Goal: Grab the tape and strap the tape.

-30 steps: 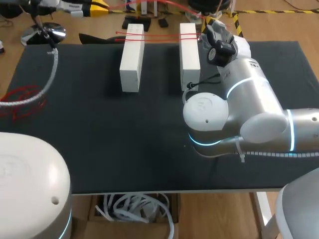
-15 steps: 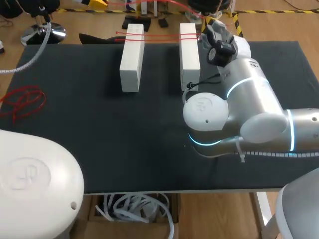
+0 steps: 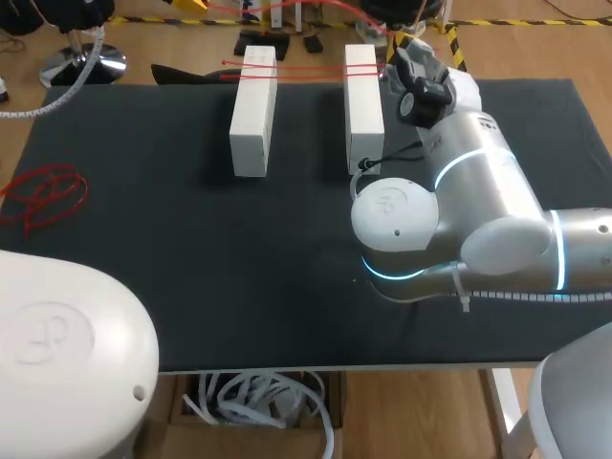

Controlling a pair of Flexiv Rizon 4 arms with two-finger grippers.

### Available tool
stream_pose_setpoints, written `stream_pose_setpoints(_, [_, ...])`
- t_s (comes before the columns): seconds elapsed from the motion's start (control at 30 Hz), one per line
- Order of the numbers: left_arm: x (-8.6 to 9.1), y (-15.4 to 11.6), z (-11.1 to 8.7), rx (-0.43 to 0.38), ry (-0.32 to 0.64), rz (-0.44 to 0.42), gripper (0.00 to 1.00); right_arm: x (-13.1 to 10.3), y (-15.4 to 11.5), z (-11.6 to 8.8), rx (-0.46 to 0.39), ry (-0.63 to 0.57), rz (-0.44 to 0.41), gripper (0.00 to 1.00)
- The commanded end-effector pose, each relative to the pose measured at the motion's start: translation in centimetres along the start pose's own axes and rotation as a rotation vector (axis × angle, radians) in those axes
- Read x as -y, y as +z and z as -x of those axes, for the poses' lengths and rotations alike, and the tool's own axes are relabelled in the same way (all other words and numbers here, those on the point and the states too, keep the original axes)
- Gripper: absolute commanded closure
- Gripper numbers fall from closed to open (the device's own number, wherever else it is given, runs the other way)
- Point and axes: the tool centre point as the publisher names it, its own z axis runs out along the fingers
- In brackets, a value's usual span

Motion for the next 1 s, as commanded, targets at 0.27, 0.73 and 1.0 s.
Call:
stream_pose_setpoints(0.27, [0.6,0.6,0.4,-0.081,-0.044,0.338,1.00,0.0,0.0,-0.3,0.007,-0.002,0.000,1.00])
stream_pose_setpoints(0.73, [2.4,1.9,-0.2,-0.010,-0.047,0.381,1.00,0.0,0.0,-0.3,0.007,-0.002,0.000,1.00])
stream_pose_setpoints(1.0, [3.7,2.9,-0.6,-0.027,-0.028,0.447,1.00,0.0,0.0,-0.3,0.007,-0.002,0.000,1.00])
